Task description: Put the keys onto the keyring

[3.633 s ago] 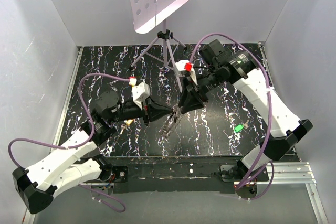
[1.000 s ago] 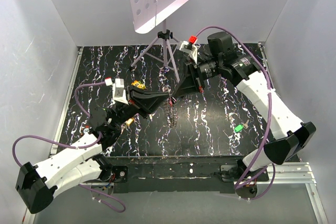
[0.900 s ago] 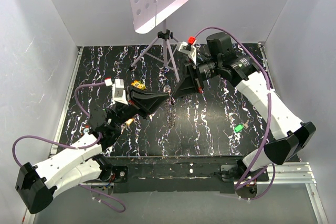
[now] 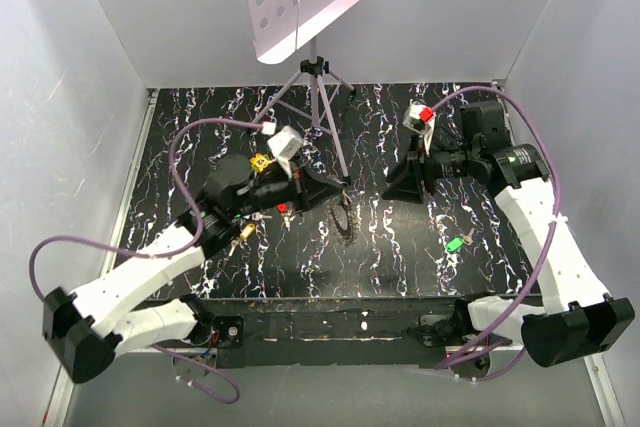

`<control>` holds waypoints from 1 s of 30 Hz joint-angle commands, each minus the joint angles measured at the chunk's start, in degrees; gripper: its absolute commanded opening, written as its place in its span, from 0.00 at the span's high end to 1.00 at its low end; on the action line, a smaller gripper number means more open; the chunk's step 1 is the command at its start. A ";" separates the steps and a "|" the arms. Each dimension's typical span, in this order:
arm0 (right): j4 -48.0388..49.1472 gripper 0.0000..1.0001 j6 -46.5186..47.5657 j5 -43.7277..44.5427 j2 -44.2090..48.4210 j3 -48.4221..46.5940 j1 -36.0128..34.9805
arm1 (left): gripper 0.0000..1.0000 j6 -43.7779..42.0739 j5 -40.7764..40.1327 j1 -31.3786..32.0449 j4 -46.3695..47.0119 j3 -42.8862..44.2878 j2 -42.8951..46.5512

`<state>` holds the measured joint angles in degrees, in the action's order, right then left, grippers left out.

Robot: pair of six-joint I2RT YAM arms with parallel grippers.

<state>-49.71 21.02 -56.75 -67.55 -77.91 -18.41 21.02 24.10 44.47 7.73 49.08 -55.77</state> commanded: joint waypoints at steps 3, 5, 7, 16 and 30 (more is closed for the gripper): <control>8.83 0.41 0.35 1.30 4.61 10.56 11.18 | 1.00 7.63 -0.01 0.18 -6.41 10.06 -17.06; 12.08 0.40 -2.02 -0.46 6.37 14.17 15.93 | 1.00 8.86 -1.67 0.62 -4.31 12.87 -23.04; 14.81 0.39 -4.22 -3.09 7.86 17.51 20.76 | 1.00 10.27 -5.88 1.06 -2.02 15.51 -27.71; 20.53 0.39 -5.81 -7.67 11.56 27.28 29.49 | 1.00 17.74 -22.94 1.67 9.32 34.73 -53.18; 21.15 0.39 -5.20 -9.52 13.15 28.87 34.23 | 0.88 11.67 -32.90 1.06 0.45 70.02 -83.36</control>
<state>-30.57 15.35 -64.45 -55.31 -49.67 15.09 33.34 -6.94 46.00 10.31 118.61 -139.46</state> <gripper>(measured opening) 0.608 0.077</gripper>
